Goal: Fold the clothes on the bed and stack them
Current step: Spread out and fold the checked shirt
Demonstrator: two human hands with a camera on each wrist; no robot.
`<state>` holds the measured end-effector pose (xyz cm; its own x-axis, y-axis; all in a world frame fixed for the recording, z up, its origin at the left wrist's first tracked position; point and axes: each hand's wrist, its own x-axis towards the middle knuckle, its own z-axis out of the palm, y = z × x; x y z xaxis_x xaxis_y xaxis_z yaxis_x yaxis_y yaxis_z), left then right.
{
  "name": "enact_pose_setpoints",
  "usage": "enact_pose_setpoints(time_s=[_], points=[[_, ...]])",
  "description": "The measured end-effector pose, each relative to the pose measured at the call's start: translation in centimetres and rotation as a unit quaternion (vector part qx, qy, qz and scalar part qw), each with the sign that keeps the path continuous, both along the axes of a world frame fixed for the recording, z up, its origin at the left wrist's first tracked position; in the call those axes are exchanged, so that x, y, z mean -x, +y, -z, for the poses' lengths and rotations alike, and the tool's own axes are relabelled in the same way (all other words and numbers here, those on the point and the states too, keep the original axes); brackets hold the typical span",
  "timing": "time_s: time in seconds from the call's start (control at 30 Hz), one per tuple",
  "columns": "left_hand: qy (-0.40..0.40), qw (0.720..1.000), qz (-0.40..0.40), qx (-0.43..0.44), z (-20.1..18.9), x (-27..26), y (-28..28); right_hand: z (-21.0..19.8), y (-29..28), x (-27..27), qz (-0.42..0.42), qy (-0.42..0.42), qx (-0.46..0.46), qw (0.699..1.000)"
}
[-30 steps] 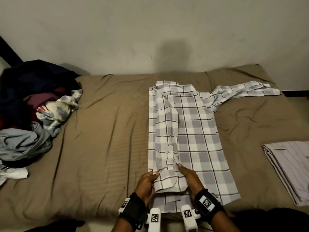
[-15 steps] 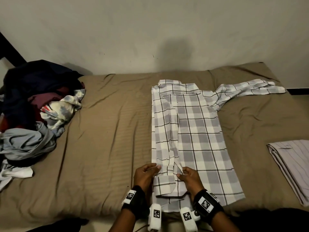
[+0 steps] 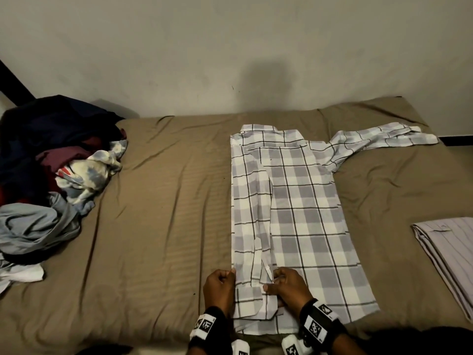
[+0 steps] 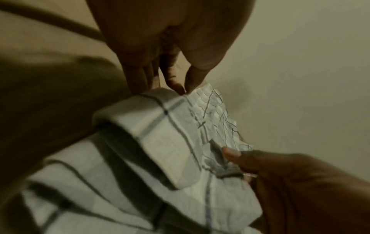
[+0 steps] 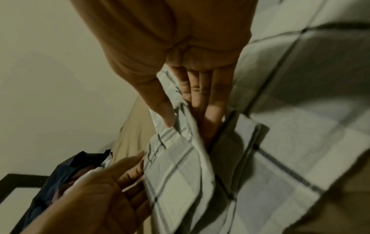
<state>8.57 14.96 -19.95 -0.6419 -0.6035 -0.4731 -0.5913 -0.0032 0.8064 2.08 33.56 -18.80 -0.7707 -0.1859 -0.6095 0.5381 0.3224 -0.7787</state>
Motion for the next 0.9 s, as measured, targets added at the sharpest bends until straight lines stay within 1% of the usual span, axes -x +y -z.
enact_pose_setpoints(time_s=[0.07, 0.17, 0.23, 0.33, 0.4, 0.43, 0.47, 0.53, 0.57, 0.6, 0.67, 0.7, 0.73, 0.8, 0.83, 0.87, 0.9], points=[[0.006, 0.999, -0.004, 0.031, -0.2, 0.3, 0.3, -0.5, -0.2, -0.2, 0.006, 0.008, -0.028, 1.0], [-0.018, 0.994, 0.044, 0.101, -0.4, 0.8, 0.6, -1.3, -0.6, -0.8, 0.025, 0.058, -0.074, 0.995], [-0.032, 0.992, 0.063, 0.107, -0.1, 1.0, 0.5, -1.4, -0.8, -1.1, 0.021, 0.073, -0.077, 0.994], [-0.024, 0.995, 0.043, 0.086, 0.1, 1.1, 0.2, -1.2, -0.8, -1.2, 0.012, 0.129, -0.089, 0.988], [-0.023, 0.995, 0.042, 0.087, -0.3, 0.9, 0.3, -1.2, -0.9, -1.4, 0.004, 0.149, -0.057, 0.987], [-0.022, 0.992, 0.06, 0.108, -0.7, 0.6, 0.7, -1.3, -1.0, -1.7, 0.0, 0.144, -0.035, 0.989], [-0.013, 0.985, 0.093, 0.146, -0.9, 0.1, 1.1, -1.3, -1.3, -2.1, -0.009, 0.131, -0.023, 0.991], [0.022, 0.955, 0.178, 0.237, -1.0, -1.2, 2.2, -0.9, -1.9, -3.1, -0.039, 0.094, -0.016, 0.995], [0.033, 0.94, 0.211, 0.266, -1.1, -1.7, 2.7, -0.4, -2.1, -3.6, -0.05, 0.07, -0.014, 0.996], [0.033, 0.932, 0.233, 0.277, -1.2, -1.9, 2.9, 0.1, -2.1, -3.9, -0.054, 0.044, -0.002, 0.998], [0.03, 0.924, 0.258, 0.279, -1.0, -1.8, 3.0, 0.8, -1.9, -3.8, -0.032, -0.007, 0.052, 0.998], [0.034, 0.92, 0.27, 0.28, -0.9, -1.5, 2.8, 0.6, -1.8, -3.7, -0.014, -0.023, 0.085, 0.996], [0.043, 0.913, 0.287, 0.286, -0.6, -1.2, 2.6, 0.1, -1.7, -3.4, 0.001, -0.021, 0.111, 0.994], [0.074, 0.891, 0.327, 0.307, 0.1, -0.2, 2.6, -1.0, -1.7, -2.5, 0.038, 0.008, 0.143, 0.989], [0.084, 0.877, 0.349, 0.32, 0.6, 0.4, 2.7, -1.5, -1.6, -1.8, 0.042, 0.045, 0.132, 0.989], [0.089, 0.863, 0.373, 0.33, 1.0, 1.0, 2.9, -1.7, -1.5, -0.8, 0.02, 0.11, 0.09, 0.99], [0.091, 0.852, 0.393, 0.335, 1.4, 1.7, 3.1, -2.1, -1.6, 0.5, -0.034, 0.194, 0.029, 0.98]])
